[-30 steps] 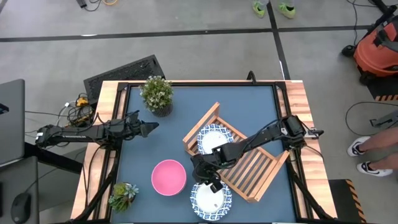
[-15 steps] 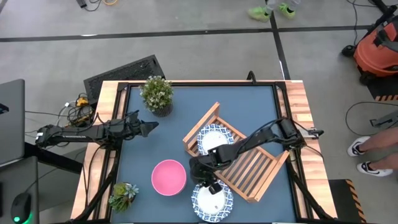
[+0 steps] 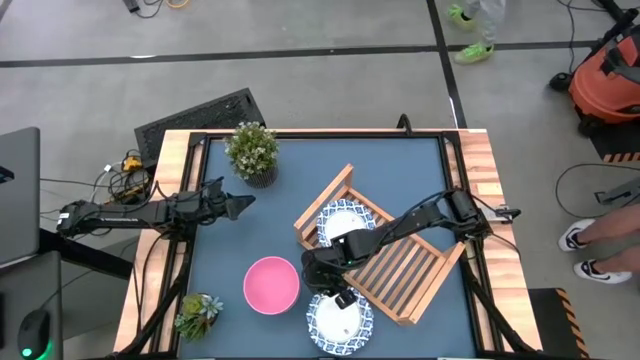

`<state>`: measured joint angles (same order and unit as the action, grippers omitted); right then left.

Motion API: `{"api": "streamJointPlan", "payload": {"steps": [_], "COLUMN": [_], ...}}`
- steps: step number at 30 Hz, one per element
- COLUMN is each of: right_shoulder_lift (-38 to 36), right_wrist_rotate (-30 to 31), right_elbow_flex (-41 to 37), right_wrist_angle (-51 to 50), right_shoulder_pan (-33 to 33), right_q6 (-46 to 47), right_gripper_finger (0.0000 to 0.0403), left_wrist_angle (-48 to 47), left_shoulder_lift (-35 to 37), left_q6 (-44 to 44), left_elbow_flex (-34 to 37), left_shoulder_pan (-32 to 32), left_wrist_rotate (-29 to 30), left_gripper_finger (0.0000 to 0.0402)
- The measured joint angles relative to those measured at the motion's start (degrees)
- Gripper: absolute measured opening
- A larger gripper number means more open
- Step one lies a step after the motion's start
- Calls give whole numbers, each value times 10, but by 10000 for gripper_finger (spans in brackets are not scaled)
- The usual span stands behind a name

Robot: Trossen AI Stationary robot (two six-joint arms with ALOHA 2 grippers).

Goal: Place and stack bowls onto a shelf
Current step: Stack the blue patterned bowl on the top of the blue patterned bowl on the shelf

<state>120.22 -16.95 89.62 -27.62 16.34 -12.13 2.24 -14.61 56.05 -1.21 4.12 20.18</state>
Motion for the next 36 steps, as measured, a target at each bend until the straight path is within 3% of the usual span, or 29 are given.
{"api": "streamJointPlan", "payload": {"steps": [7,17,27,36], "right_shoulder_lift": [0,0,-36,-82], "right_wrist_rotate": [9,10,63,71], "right_elbow_flex": [0,0,-1,0], "right_wrist_angle": [-1,-7,-31,-72], "right_shoulder_pan": [1,1,2,1], "right_q6": [10,16,33,80], "right_gripper_finger": [118,18,19,24], "left_wrist_angle": [0,0,0,0], "left_shoulder_lift": [0,0,0,-7], "left_q6": [1,1,1,1], "left_elbow_flex": [0,0,0,0], "left_shoulder_pan": [0,0,0,0], "left_wrist_rotate": [0,0,-1,-2], "left_gripper_finger": [112,112,112,112]}}
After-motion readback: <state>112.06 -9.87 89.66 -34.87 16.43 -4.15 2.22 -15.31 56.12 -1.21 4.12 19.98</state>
